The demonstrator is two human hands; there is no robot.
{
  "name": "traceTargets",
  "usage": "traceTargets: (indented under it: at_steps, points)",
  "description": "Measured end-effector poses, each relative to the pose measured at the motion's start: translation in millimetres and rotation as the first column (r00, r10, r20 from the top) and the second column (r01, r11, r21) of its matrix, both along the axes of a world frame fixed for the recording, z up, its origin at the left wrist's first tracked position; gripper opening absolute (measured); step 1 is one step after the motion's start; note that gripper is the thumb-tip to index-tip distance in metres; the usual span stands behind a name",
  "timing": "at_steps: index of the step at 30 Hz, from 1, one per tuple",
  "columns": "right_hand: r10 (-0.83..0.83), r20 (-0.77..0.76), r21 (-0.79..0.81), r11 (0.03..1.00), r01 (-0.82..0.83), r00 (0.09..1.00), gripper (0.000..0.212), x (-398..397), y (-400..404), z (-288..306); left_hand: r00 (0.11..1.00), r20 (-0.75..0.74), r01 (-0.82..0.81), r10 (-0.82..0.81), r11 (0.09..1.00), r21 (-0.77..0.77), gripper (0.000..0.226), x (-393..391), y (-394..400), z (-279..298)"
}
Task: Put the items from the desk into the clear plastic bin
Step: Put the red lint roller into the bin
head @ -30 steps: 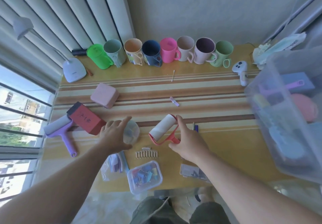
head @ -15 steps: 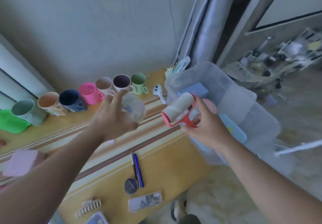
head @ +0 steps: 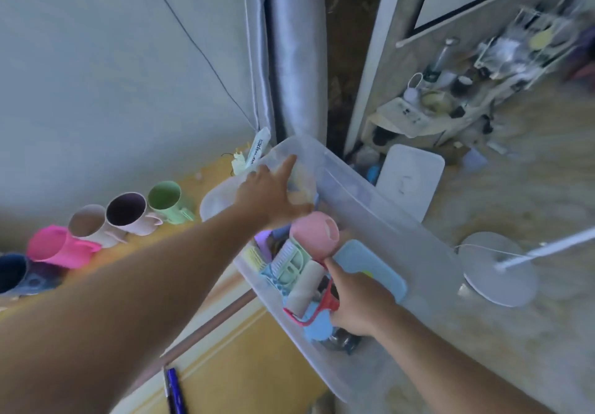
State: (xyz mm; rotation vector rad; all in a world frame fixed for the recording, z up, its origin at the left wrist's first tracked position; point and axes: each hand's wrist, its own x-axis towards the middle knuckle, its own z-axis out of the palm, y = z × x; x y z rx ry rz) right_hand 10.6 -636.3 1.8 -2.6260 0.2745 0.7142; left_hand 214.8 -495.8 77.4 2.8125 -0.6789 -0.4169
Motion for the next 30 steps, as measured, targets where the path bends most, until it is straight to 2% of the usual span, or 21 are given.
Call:
traceTargets:
  at_steps: [5, 9, 12, 14, 16, 19, 22, 25, 27, 30]
  points:
    - [-0.024, 0.058, 0.031, 0.999, 0.022, 0.998, 0.101, 1, -14, -14, 0.994, -0.013, 0.112, -0.112, 0.981, 0.156, 0.119, 19, -53, -57]
    - [-0.112, 0.049, 0.054, 0.993, 0.109, 0.993, 0.096, 6, -38, -16, 0.998, 0.02, 0.05, -0.053, 0.992, 0.116, 0.108, 35, -64, -86]
    - [-0.149, 0.045, 0.117, 0.983, 0.143, 0.988, 0.087, 9, -42, -18, 0.987, 0.138, 0.059, -0.078, 0.988, 0.141, 0.101, 41, -60, -94]
    - [-0.135, 0.042, 0.12, 0.984, 0.129, 0.99, 0.092, 12, -37, -19, 0.966, 0.232, 0.083, -0.115, 0.986, 0.144, 0.093, 43, -54, -96]
    - [-0.106, 0.047, 0.113, 0.988, 0.1, 0.993, 0.094, 18, -28, -17, 0.968, 0.207, 0.113, -0.139, 0.985, 0.132, 0.094, 43, -45, -93]
    - [-0.073, 0.075, 0.138, 0.989, 0.062, 0.994, 0.092, 36, -13, -12, 0.985, 0.061, 0.154, -0.163, 0.98, 0.128, 0.1, 45, -32, -80]
    - [-0.129, 0.124, 0.286, 0.954, 0.089, 0.984, 0.076, 59, 13, -12, 0.997, 0.01, 0.071, -0.07, 0.995, -0.073, 0.089, 40, -6, -55]
    - [-0.23, 0.134, 0.363, 0.916, 0.168, 0.964, 0.063, 81, 41, -21, 0.985, 0.161, -0.003, 0.059, 0.944, -0.33, 0.069, 24, 44, -30]
    - [-0.283, 0.171, 0.359, 0.91, 0.207, 0.944, 0.067, 93, 53, -32, 0.951, 0.261, -0.043, 0.167, 0.905, -0.423, 0.059, 12, 82, -18]
    - [-0.283, 0.229, 0.293, 0.932, 0.211, 0.931, 0.077, 103, 64, -48, 0.901, 0.259, -0.194, 0.349, 0.856, -0.48, 0.051, -8, 140, -16]
